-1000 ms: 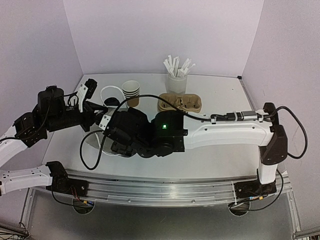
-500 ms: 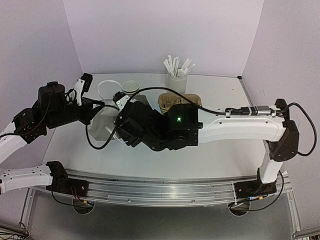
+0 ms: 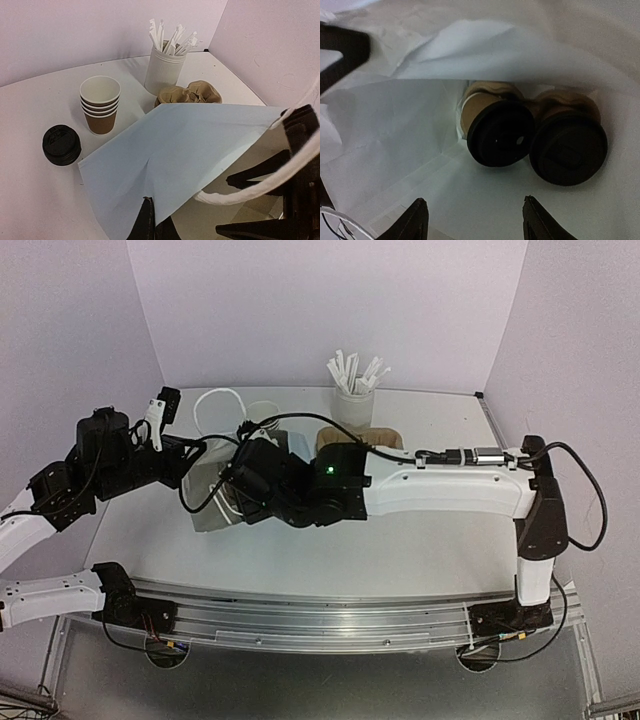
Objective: Pack the takeout coffee
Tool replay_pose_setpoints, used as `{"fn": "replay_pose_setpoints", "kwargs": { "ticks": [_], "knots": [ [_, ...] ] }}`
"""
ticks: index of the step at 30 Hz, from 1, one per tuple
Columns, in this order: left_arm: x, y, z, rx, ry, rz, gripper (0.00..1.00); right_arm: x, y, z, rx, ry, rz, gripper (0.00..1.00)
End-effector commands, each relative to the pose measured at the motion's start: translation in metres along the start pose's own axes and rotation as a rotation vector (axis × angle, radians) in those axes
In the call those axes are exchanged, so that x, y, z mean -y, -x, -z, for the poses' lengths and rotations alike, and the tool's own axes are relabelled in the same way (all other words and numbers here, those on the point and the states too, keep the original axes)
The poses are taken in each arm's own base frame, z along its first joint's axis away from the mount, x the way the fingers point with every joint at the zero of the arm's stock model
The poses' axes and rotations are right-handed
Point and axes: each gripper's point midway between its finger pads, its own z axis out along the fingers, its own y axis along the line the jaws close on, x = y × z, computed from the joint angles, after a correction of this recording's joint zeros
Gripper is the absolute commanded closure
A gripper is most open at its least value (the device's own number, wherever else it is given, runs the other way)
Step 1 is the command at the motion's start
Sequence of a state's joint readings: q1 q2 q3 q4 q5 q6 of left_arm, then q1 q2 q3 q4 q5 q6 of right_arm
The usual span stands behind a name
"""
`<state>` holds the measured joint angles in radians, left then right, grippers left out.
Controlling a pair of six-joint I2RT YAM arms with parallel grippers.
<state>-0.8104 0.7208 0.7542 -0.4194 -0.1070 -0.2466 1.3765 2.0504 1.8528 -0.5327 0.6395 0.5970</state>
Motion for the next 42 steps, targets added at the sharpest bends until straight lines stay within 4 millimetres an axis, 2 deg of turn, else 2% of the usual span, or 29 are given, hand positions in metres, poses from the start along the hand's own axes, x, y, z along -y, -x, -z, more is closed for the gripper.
{"fn": "replay_pose_setpoints", "kwargs": {
  "ticks": [1,3,4,6,8,11,16,20,24,29,31,34,39,42],
  "knots": [
    [0.020,0.036,0.014,0.120,-0.067,-0.123,1.00,0.024,-0.027,-0.016,-0.073,-0.047,-0.064,0.41],
    [0.032,0.027,0.013,0.084,-0.107,-0.120,1.00,0.032,-0.028,-0.021,-0.071,-0.074,-0.059,0.41],
    [0.034,0.015,0.010,0.050,-0.116,-0.112,1.00,0.033,-0.025,-0.024,-0.062,-0.084,-0.043,0.41],
    [0.034,-0.011,0.003,-0.010,-0.122,-0.096,1.00,0.028,-0.017,-0.032,-0.047,-0.084,0.013,0.38],
    [0.032,-0.021,-0.003,-0.013,-0.119,-0.097,1.00,0.019,-0.013,-0.041,-0.045,-0.068,0.066,0.30],
    [0.032,-0.020,-0.009,0.015,-0.114,-0.121,1.00,0.014,-0.020,-0.057,-0.074,-0.043,0.078,0.25],
    [0.038,-0.037,-0.007,-0.039,-0.149,-0.090,1.00,0.026,-0.027,-0.071,-0.081,-0.051,0.043,0.23],
    [0.042,-0.050,-0.008,-0.074,-0.173,-0.083,1.00,0.027,-0.025,-0.079,-0.053,-0.046,0.051,0.11],
    [0.050,-0.051,-0.008,-0.070,-0.213,-0.061,1.00,0.016,-0.022,-0.090,-0.038,-0.007,0.091,0.06],
    [0.053,-0.051,-0.006,-0.059,-0.238,-0.050,1.00,0.019,-0.014,-0.097,0.017,0.032,0.068,0.02],
    [0.052,-0.052,-0.004,-0.062,-0.242,-0.040,1.00,0.017,-0.009,-0.095,0.058,0.075,0.075,0.02],
    [0.050,-0.052,-0.003,-0.064,-0.247,-0.032,1.00,0.004,0.005,-0.084,0.136,0.212,0.077,0.02],
    [0.045,-0.049,-0.004,-0.046,-0.229,-0.031,1.00,0.005,0.006,-0.072,0.165,0.310,0.033,0.10],
    [0.044,-0.050,-0.004,-0.041,-0.227,-0.034,1.00,-0.004,0.007,-0.072,0.155,0.352,0.028,0.13]
  ]
}}
